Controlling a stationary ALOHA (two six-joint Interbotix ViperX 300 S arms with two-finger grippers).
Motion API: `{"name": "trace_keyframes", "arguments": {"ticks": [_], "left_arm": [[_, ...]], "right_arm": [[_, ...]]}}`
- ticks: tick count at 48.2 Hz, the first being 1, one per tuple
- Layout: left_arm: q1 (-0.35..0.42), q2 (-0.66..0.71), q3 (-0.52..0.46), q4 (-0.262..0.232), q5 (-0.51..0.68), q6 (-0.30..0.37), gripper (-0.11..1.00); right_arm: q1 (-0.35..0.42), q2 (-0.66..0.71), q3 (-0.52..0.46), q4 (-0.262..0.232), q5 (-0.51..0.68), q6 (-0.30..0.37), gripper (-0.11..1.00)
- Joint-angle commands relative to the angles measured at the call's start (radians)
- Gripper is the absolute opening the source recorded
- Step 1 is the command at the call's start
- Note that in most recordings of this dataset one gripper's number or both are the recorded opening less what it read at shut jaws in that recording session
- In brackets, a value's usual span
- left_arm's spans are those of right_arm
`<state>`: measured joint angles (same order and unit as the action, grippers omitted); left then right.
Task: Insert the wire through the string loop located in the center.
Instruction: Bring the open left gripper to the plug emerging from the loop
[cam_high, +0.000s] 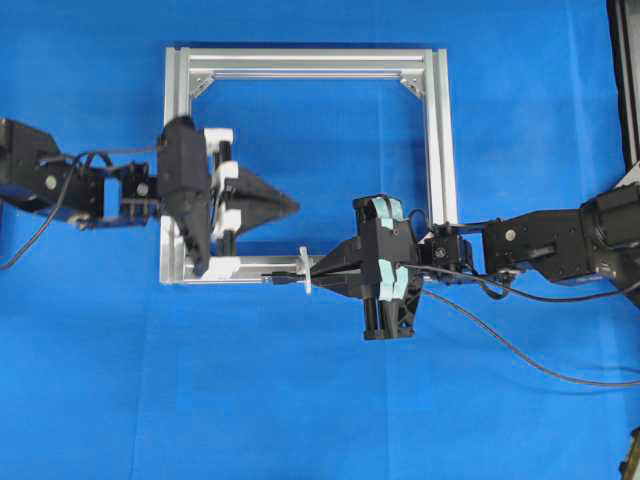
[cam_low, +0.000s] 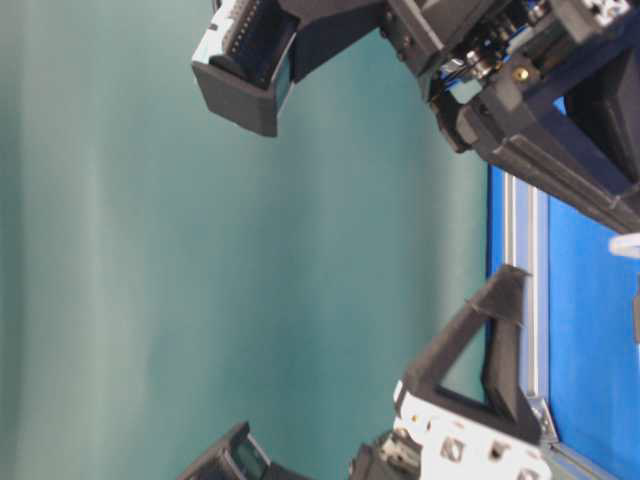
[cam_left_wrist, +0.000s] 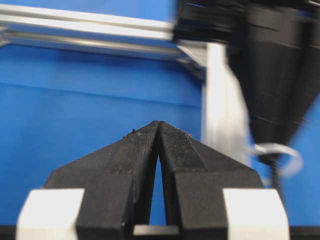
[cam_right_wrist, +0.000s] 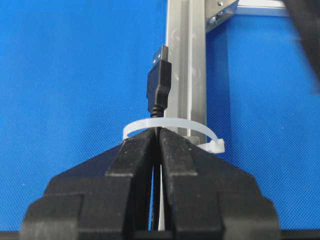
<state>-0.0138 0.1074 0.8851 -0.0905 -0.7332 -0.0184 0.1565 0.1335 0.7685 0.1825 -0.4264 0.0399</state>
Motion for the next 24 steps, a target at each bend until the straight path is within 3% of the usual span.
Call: {"name": "trace_keyframes", "arguments": {"ticks": [1,11,24], "left_arm": [[-0.041,-0.037,0.008,0.002,-0.005,0.0,0.0],[-0.092,-0.044,0.026,0.002,-0.005,0.002,0.0],[-0.097,-0.044,0.023,0.002,-0.005,0.003,0.0]], "right_arm": [[-0.002,-0.015,-0.011,0.0,-0.005,-0.002,0.0],[-0.002,-0.014,-0.011,0.0,-0.005,-0.002,0.0],[-0.002,-0.014,-0.011,0.0,-0.003,-0.002,0.0]]}}
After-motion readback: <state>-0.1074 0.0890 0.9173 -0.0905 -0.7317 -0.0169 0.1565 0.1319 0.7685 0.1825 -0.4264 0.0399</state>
